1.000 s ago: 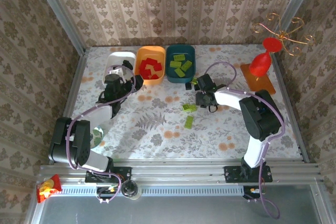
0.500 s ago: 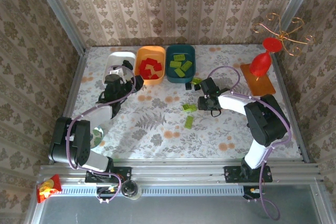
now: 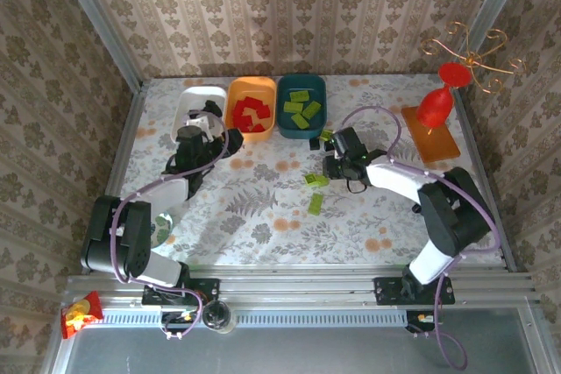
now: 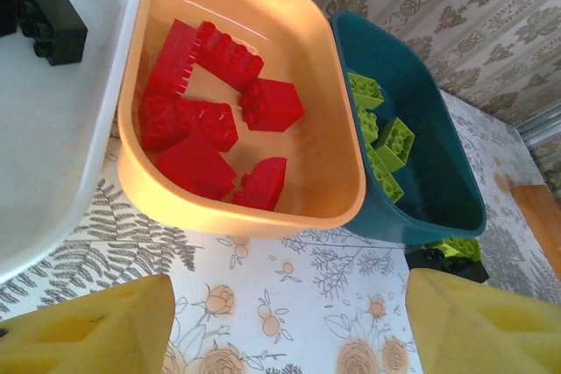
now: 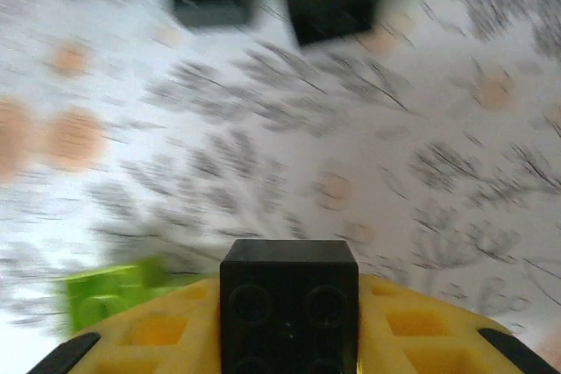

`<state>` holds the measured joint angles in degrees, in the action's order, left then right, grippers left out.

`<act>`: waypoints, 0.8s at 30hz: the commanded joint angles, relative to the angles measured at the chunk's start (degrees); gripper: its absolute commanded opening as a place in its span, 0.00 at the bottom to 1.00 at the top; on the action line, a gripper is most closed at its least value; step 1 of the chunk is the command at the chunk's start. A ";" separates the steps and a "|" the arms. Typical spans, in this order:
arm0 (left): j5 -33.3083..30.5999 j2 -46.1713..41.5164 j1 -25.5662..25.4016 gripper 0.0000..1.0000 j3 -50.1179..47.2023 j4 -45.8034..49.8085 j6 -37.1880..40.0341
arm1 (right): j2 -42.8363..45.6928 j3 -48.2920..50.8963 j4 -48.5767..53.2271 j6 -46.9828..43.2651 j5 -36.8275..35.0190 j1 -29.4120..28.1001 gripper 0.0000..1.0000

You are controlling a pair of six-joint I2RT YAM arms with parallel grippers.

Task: Sort the legos into containers by color
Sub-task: Pick up the lego from the center of the table, then place the lego at the center of the table.

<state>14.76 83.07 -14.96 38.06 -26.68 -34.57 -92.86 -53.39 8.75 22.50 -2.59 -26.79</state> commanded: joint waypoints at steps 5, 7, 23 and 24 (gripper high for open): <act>0.77 -5.48 1.35 0.78 -4.50 -1.26 -1.52 | 2.05 -1.60 -15.97 1.40 8.53 -5.10 0.33; 1.54 -6.48 2.27 0.78 -5.01 -1.01 -1.42 | 0.26 -3.58 -17.23 1.23 9.37 -6.47 0.33; 0.00 -11.16 3.62 0.79 -8.08 1.80 -0.68 | -24.59 -21.70 -13.31 6.29 9.30 -13.47 0.37; -0.07 -11.25 3.55 0.79 -8.26 1.89 -0.68 | -25.60 -22.50 -13.17 6.90 9.72 -13.47 0.39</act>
<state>15.03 73.30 -11.53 30.50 -25.30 -35.18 -116.38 -73.14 -6.17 26.94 6.57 -40.40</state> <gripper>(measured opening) 0.790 0.384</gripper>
